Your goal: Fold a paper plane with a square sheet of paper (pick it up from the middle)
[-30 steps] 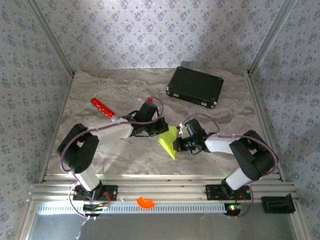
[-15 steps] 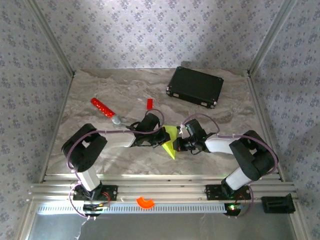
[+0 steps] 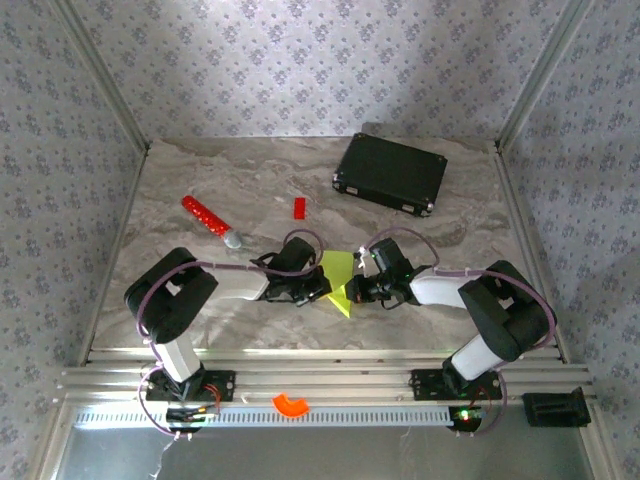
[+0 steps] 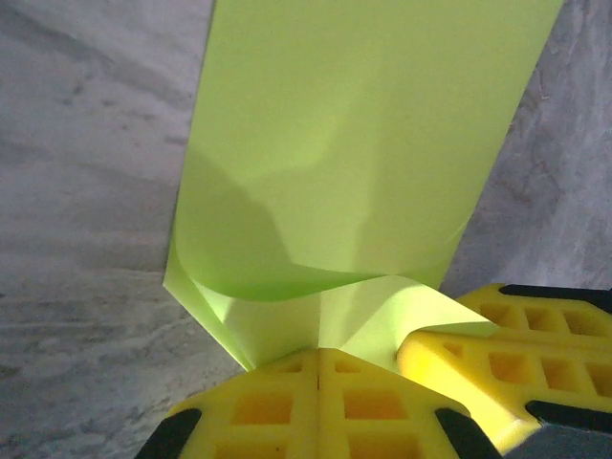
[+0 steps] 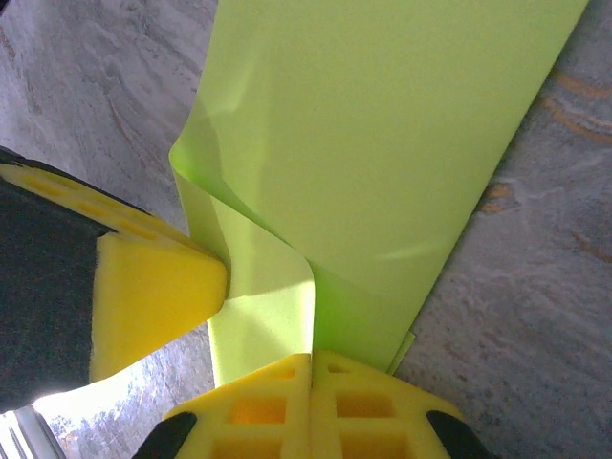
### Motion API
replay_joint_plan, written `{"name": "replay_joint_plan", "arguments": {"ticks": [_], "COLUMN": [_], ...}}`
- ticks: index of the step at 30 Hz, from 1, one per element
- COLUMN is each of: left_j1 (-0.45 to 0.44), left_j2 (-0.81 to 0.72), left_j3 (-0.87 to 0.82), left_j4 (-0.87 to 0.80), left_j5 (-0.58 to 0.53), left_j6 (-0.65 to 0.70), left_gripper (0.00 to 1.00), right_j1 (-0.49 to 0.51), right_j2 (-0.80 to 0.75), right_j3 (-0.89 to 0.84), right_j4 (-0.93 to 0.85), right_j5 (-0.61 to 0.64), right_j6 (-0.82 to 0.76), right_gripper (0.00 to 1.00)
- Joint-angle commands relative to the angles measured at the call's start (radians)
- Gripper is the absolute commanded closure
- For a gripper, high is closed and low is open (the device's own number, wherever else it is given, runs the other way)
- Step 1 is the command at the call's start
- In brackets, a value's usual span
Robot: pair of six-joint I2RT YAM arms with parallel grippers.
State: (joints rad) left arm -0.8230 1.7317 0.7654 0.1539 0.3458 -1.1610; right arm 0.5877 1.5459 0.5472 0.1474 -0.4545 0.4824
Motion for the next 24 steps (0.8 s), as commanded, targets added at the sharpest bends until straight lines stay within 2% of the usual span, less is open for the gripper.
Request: {"name": "replay_joint_plan", "arguments": {"ticks": [1, 8, 15, 24], "left_j1": [-0.001, -0.006, -0.009, -0.010], "left_j2": [-0.021, -0.064, 0.001, 0.031], "left_j3": [-0.006, 0.048, 0.061, -0.006], "left_j4": [-0.042, -0.054, -0.014, -0.097], "left_j5": [-0.028, -0.021, 0.014, -0.060], "left_j6": [0.029, 0.061, 0.053, 0.051], "left_gripper": [1.00, 0.98, 0.97, 1.00], "right_j1": [0.002, 0.002, 0.001, -0.003], "right_j2": [0.026, 0.020, 0.018, -0.002], "right_j3": [-0.020, -0.018, -0.020, -0.003], "right_j4": [-0.058, -0.069, -0.072, -0.084], "right_j5": [0.051, 0.055, 0.056, 0.029], "right_j6": [0.001, -0.004, -0.004, 0.001], "right_gripper": [0.96, 0.96, 0.96, 0.93]}}
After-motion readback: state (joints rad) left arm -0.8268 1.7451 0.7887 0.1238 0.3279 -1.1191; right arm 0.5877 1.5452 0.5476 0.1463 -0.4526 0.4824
